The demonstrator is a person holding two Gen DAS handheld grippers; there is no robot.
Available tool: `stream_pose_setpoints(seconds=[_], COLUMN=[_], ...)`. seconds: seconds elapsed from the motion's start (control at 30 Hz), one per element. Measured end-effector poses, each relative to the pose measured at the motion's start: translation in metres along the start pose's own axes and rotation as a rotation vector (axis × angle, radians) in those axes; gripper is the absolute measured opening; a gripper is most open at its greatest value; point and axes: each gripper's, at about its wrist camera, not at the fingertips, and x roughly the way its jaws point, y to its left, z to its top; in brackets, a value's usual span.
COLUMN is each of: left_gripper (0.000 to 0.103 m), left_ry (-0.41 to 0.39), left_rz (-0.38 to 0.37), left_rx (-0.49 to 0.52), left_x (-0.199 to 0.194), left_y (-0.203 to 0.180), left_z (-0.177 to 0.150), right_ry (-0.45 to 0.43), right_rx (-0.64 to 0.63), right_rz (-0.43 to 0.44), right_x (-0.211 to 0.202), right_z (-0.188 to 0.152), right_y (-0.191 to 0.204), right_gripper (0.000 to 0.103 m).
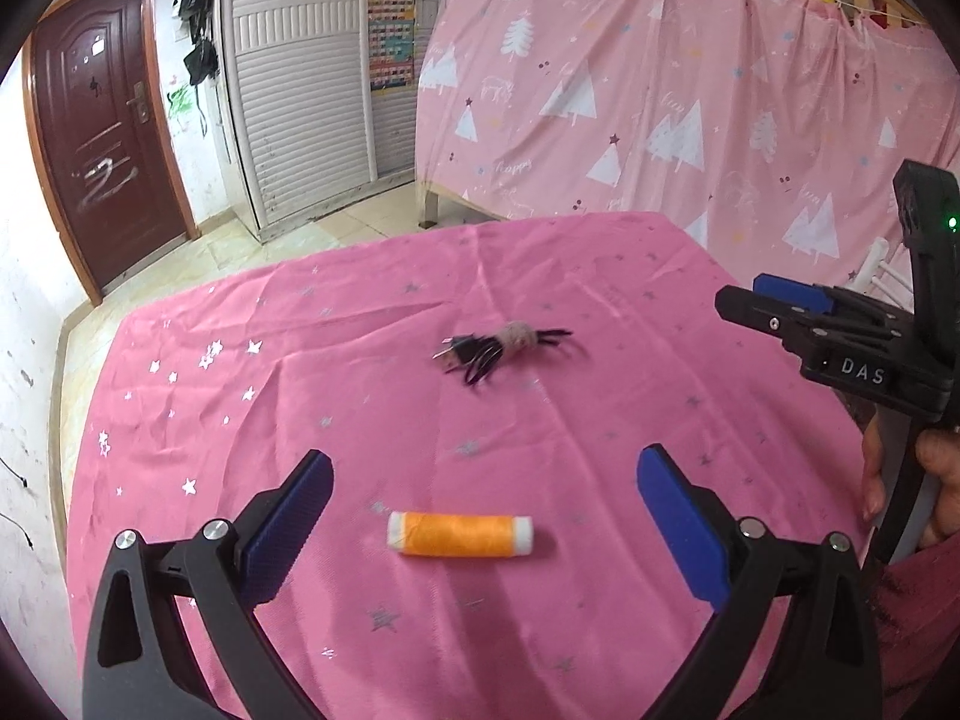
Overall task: Collect trash
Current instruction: 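Move both open tools back over the table toward the spool and cable, then grasp the orange thread spool with the left tool while the right tool grasps the black cable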
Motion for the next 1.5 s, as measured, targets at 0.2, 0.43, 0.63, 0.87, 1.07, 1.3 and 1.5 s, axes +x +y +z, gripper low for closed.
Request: stream_pose_setpoints(seconds=[0.2,0.43,0.63,0.87,1.07,1.3,1.5], left_gripper=[0.095,0.095,0.095,0.095,0.081,0.051,0.051], left_ry=[0.020,0.039,0.049,0.058,0.110,0.080,0.074], left_rz=[-0.007,-0.029,-0.051,-0.051,-0.045,-0.005,-0.006], left_rx=[-0.008,0.013,0.027,0.023,0.037,0.078,0.013], left_x=[0.007,0.017,0.020,0.026,0.036,0.032,0.024], left_y=[0.008,0.011,0.009,0.009,0.006,0.002,0.021], left_z=[-0.007,-0.012,-0.015,-0.016,-0.018,-0.021,-0.023], right_ry=[0.015,0.041,0.050,0.056,0.056,0.065,0.090], right_rx=[-0.025,-0.048,-0.065,-0.083,-0.097,-0.116,-0.153], right_rz=[0.014,0.022,0.031,0.041,0.052,0.068,0.113], right_x=[0.009,0.022,0.029,0.036,0.039,0.043,0.053], right_z=[0.004,0.004,0.007,0.010,0.013,0.013,0.012], right_y=[0.015,0.026,0.035,0.045,0.054,0.064,0.078], right_gripper=[0.075,0.075,0.075,0.075,0.075,0.075,0.075])
